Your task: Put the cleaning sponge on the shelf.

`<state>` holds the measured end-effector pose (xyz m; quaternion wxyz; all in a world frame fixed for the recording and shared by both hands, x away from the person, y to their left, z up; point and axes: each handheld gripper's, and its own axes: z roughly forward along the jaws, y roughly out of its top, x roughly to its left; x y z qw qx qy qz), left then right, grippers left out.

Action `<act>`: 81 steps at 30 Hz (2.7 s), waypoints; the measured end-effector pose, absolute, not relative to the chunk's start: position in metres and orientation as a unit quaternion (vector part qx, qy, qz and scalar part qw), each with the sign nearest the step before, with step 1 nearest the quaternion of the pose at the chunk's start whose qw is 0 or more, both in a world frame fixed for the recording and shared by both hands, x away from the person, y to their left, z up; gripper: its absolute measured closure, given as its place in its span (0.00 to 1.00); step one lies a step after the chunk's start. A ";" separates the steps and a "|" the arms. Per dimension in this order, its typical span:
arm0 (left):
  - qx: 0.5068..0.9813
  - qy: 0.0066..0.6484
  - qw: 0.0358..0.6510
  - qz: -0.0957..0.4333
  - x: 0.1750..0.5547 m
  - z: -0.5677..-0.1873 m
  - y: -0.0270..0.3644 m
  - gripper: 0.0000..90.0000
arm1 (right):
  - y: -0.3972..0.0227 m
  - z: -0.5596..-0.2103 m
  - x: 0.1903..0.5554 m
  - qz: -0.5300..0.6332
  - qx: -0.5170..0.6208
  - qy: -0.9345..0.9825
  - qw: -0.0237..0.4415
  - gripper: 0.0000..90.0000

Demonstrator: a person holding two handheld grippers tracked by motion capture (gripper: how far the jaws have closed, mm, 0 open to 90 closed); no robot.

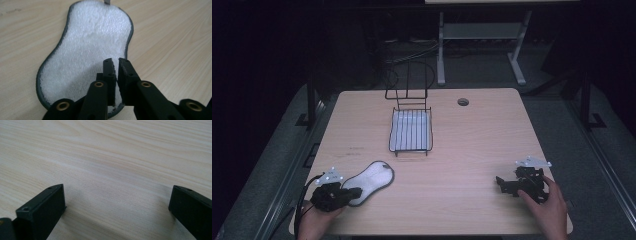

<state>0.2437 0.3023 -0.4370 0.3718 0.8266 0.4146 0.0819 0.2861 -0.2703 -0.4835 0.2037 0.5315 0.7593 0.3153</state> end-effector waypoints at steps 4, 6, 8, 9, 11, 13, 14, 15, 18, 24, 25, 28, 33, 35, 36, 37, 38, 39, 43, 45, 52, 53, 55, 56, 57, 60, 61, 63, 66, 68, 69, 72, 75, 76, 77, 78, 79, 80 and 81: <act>0.821 0.415 0.382 0.086 0.247 -0.433 0.305 0.73 | -0.270 -0.484 0.286 0.315 0.532 0.759 0.204 0.00; 0.821 0.416 0.381 0.089 0.250 -0.431 0.305 0.64 | -0.270 -0.484 0.286 0.315 0.532 0.759 0.204 0.00; 0.820 0.415 0.383 0.092 0.253 -0.430 0.305 0.56 | -0.270 -0.484 0.286 0.316 0.532 0.759 0.204 0.00; 0.822 0.411 0.383 0.094 0.256 -0.429 0.305 0.51 | -0.270 -0.484 0.286 0.316 0.532 0.759 0.204 0.00; 0.823 0.410 0.383 0.093 0.261 -0.428 0.304 0.42 | -0.270 -0.484 0.286 0.316 0.532 0.759 0.204 0.00; 0.824 0.407 0.383 0.091 0.266 -0.427 0.302 0.34 | -0.270 -0.484 0.286 0.316 0.532 0.759 0.204 0.00; 0.826 0.405 0.382 0.090 0.269 -0.427 0.301 0.30 | -0.270 -0.484 0.286 0.316 0.532 0.759 0.204 0.00; 0.826 0.404 0.383 0.092 0.272 -0.427 0.300 0.26 | -0.270 -0.484 0.286 0.316 0.532 0.759 0.204 0.00; 0.833 0.397 0.373 0.092 0.280 -0.430 0.297 0.17 | -0.270 -0.484 0.286 0.316 0.532 0.759 0.204 0.00; 0.839 0.393 0.363 0.099 0.294 -0.436 0.294 0.15 | -0.270 -0.484 0.286 0.316 0.532 0.759 0.204 0.00; 0.838 0.394 0.363 0.099 0.296 -0.437 0.294 0.15 | -0.270 -0.484 0.286 0.316 0.532 0.759 0.204 0.00; 0.839 0.396 0.362 0.095 0.299 -0.442 0.293 0.15 | -0.270 -0.484 0.286 0.316 0.532 0.759 0.204 0.00; 0.839 0.398 0.362 0.088 0.301 -0.448 0.292 0.15 | -0.270 -0.484 0.286 0.316 0.532 0.759 0.204 0.00; 0.841 0.396 0.357 0.087 0.302 -0.450 0.291 0.15 | -0.270 -0.484 0.286 0.316 0.532 0.759 0.205 0.00; 0.841 0.397 0.357 0.087 0.302 -0.451 0.290 0.15 | -0.270 -0.484 0.286 0.316 0.532 0.759 0.204 0.00; 0.843 0.396 0.354 0.086 0.302 -0.452 0.290 0.15 | -0.270 -0.484 0.286 0.316 0.532 0.759 0.205 0.00; 0.843 0.398 0.351 0.086 0.302 -0.453 0.289 0.15 | -0.270 -0.484 0.286 0.316 0.532 0.759 0.204 0.00; 0.846 0.396 0.347 0.087 0.302 -0.454 0.288 0.15 | -0.270 -0.484 0.286 0.316 0.532 0.759 0.204 0.00; 0.855 0.389 0.332 0.088 0.303 -0.457 0.284 0.15 | -0.270 -0.484 0.286 0.316 0.532 0.759 0.204 0.00; 0.857 0.389 0.327 0.087 0.303 -0.458 0.282 0.14 | -0.270 -0.484 0.286 0.316 0.532 0.759 0.204 0.00; 0.859 0.385 0.328 0.085 0.303 -0.461 0.282 0.14 | -0.270 -0.484 0.286 0.316 0.532 0.759 0.204 0.00; 0.859 0.385 0.325 0.084 0.303 -0.461 0.281 0.14 | -0.270 -0.484 0.286 0.316 0.532 0.759 0.205 0.00; 0.862 0.383 0.321 0.086 0.303 -0.460 0.281 0.14 | -0.270 -0.484 0.286 0.316 0.532 0.759 0.205 0.00; 0.862 0.383 0.322 0.085 0.303 -0.460 0.281 0.14 | -0.270 -0.484 0.286 0.316 0.532 0.759 0.204 0.00; 0.862 0.383 0.322 0.084 0.303 -0.460 0.281 0.15 | -0.270 -0.484 0.286 0.316 0.532 0.759 0.204 0.00; 0.862 0.382 0.322 0.082 0.303 -0.459 0.281 0.17 | -0.270 -0.484 0.286 0.316 0.532 0.759 0.204 0.00; 0.862 0.382 0.322 0.082 0.303 -0.459 0.281 0.18 | -0.270 -0.484 0.286 0.316 0.532 0.759 0.204 0.00; 0.864 0.381 0.321 0.078 0.303 -0.458 0.281 0.19 | -0.270 -0.484 0.286 0.316 0.532 0.759 0.205 0.00; 0.864 0.379 0.323 0.076 0.303 -0.458 0.281 0.22 | -0.270 -0.484 0.286 0.316 0.532 0.759 0.204 0.00; 0.864 0.378 0.324 0.076 0.302 -0.458 0.281 0.23 | -0.270 -0.484 0.286 0.316 0.532 0.759 0.204 0.00; 0.865 0.375 0.325 0.078 0.302 -0.457 0.281 0.24 | -0.270 -0.484 0.286 0.316 0.532 0.759 0.204 0.00; 0.866 0.375 0.323 0.079 0.301 -0.455 0.281 0.26 | -0.270 -0.484 0.286 0.316 0.532 0.759 0.204 0.00; 0.866 0.367 0.327 0.088 0.300 -0.451 0.282 0.32 | -0.270 -0.484 0.286 0.316 0.532 0.759 0.204 0.00; 0.865 0.367 0.330 0.088 0.299 -0.449 0.282 0.36 | -0.270 -0.484 0.286 0.316 0.532 0.759 0.205 0.00; 0.865 0.366 0.332 0.091 0.298 -0.448 0.282 0.40 | -0.270 -0.484 0.286 0.316 0.532 0.759 0.204 0.00; 0.866 0.364 0.331 0.092 0.298 -0.447 0.283 0.42 | -0.270 -0.484 0.286 0.316 0.532 0.759 0.205 0.00; 0.866 0.363 0.333 0.091 0.298 -0.446 0.283 0.44 | -0.270 -0.484 0.286 0.316 0.532 0.759 0.205 0.00; 0.866 0.362 0.333 0.092 0.298 -0.445 0.284 0.46 | -0.270 -0.484 0.286 0.316 0.532 0.759 0.205 0.00; 0.864 0.363 0.336 0.092 0.297 -0.444 0.284 0.48 | -0.270 -0.484 0.286 0.316 0.532 0.759 0.205 0.00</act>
